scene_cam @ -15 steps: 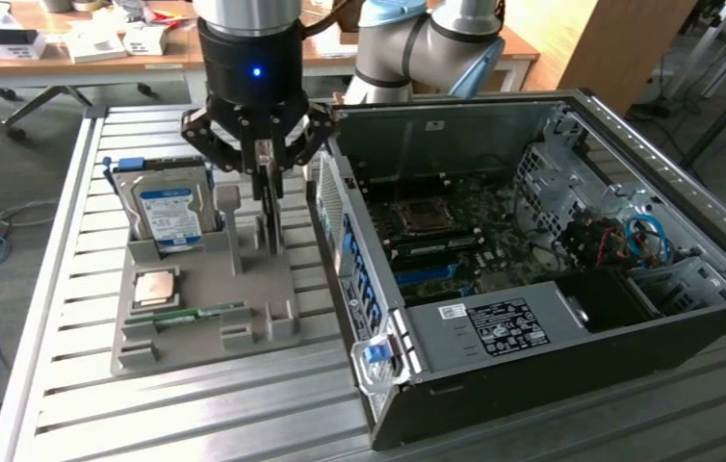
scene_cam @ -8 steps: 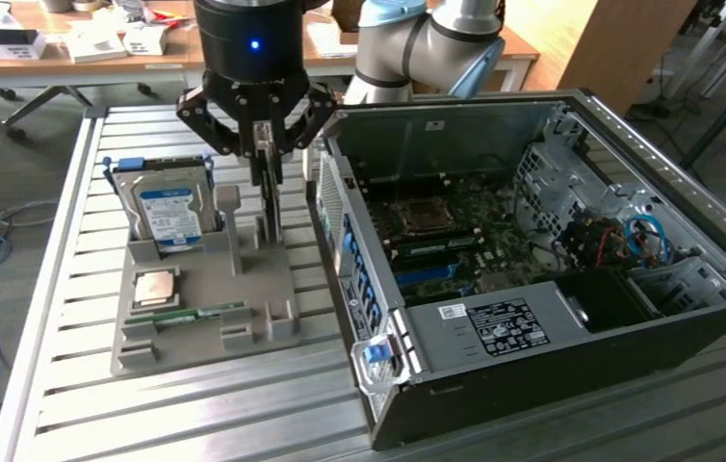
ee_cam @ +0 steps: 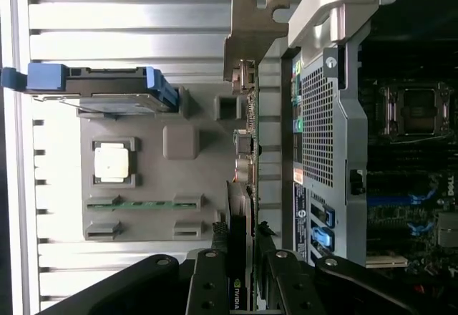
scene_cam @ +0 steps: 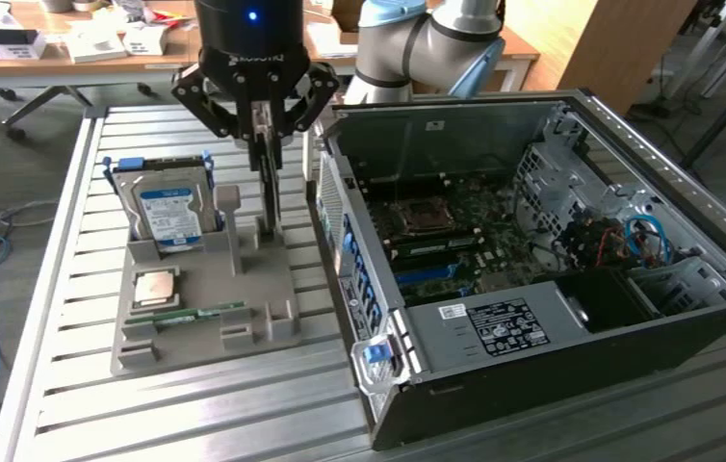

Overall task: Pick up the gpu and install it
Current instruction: 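Pick up the gpu and move the gpu toward the slot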

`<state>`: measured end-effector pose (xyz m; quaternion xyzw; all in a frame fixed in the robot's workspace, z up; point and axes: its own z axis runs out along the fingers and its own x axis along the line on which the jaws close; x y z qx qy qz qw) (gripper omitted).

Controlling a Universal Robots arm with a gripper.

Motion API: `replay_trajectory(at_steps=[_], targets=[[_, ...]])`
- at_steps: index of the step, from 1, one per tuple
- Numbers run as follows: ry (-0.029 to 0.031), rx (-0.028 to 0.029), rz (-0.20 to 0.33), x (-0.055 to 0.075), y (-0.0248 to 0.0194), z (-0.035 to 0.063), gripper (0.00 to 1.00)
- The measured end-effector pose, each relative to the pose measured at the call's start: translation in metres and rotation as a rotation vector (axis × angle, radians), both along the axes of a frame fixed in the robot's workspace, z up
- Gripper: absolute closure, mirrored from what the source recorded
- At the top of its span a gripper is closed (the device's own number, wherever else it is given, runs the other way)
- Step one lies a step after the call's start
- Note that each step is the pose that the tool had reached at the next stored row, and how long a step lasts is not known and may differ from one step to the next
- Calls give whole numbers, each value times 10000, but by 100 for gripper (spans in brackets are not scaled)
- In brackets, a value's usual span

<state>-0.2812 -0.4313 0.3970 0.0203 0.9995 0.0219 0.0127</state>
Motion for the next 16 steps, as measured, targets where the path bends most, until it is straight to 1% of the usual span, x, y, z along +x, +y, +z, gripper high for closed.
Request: replay_trajectory(at_steps=[6, 12, 16], targets=[[-1, 1, 0, 0, 0, 101, 74], [1, -1, 1, 3, 0, 104, 74], [1, 0, 2, 59, 0, 104, 74]])
